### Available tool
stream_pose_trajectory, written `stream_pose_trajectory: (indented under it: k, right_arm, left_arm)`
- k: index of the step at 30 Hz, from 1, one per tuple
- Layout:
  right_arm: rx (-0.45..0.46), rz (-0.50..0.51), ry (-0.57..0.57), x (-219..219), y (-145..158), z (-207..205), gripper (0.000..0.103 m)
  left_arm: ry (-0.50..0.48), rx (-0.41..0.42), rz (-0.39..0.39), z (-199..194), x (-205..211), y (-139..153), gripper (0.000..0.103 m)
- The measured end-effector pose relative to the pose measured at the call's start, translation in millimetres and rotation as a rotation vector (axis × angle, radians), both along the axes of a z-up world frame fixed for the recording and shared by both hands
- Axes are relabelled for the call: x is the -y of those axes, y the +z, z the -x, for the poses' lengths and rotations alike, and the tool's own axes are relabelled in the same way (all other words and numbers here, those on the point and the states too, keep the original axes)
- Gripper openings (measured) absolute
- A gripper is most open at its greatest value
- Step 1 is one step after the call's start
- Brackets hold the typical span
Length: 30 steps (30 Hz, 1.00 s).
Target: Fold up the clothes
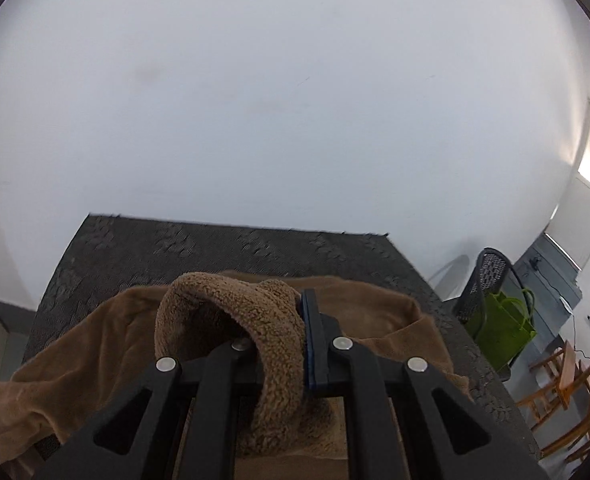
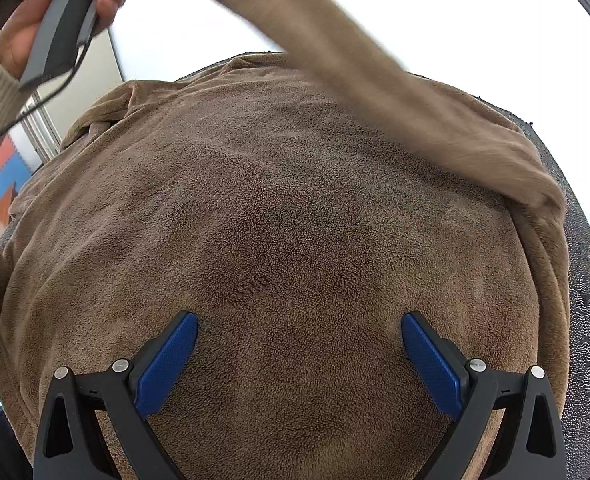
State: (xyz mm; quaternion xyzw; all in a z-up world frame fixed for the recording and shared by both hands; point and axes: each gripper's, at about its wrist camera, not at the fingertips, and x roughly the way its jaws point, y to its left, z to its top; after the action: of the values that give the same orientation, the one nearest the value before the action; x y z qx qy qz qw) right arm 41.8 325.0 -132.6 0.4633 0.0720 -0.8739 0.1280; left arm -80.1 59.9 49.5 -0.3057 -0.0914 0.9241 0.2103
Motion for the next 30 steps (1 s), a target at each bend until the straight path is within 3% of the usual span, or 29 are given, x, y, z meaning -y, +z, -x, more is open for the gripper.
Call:
stream_pose_trajectory:
  k: [7, 10, 12, 15, 18, 25, 30]
  right_arm:
    - [-0.003, 0.015, -0.002, -2.1, 3.6, 0.1, 0.103]
    - [-0.066, 0.071, -0.07, -20.6, 15.9, 11.7, 0.103]
    - [-0.15, -0.002, -0.145, -42.9, 33.6, 12.6, 0.103]
    - [-0.268, -0.21, -0.28, -76.3, 51.6, 19.9, 0.102]
    - [-0.281, -0.362, -0.327, -104.6, 46.3, 41.9, 0.102]
    - [-0.244, -0.406, -0.246, -105.5, 19.5, 96.1, 0.102]
    - [-0.258, -0.511, -0.237, -100.0, 6.2, 122.7, 0.102]
  left_arm:
    - [0.012, 0.094, -0.003, 2.5, 11.7, -43.7, 0.011]
    - [-0.01, 0.104, 0.013, -3.9, 0.3, -51.8, 0.011]
    - [-0.021, 0.108, 0.018, -6.4, -2.3, -55.6, 0.011]
    - [-0.025, 0.119, -0.004, -5.6, 0.2, -58.8, 0.011]
    - [-0.03, 0.123, -0.024, -2.3, -0.8, -59.6, 0.011]
    - [-0.04, 0.117, -0.03, -2.0, -2.3, -53.9, 0.011]
    - [-0.033, 0.114, -0.032, -0.2, 2.0, -51.3, 0.011]
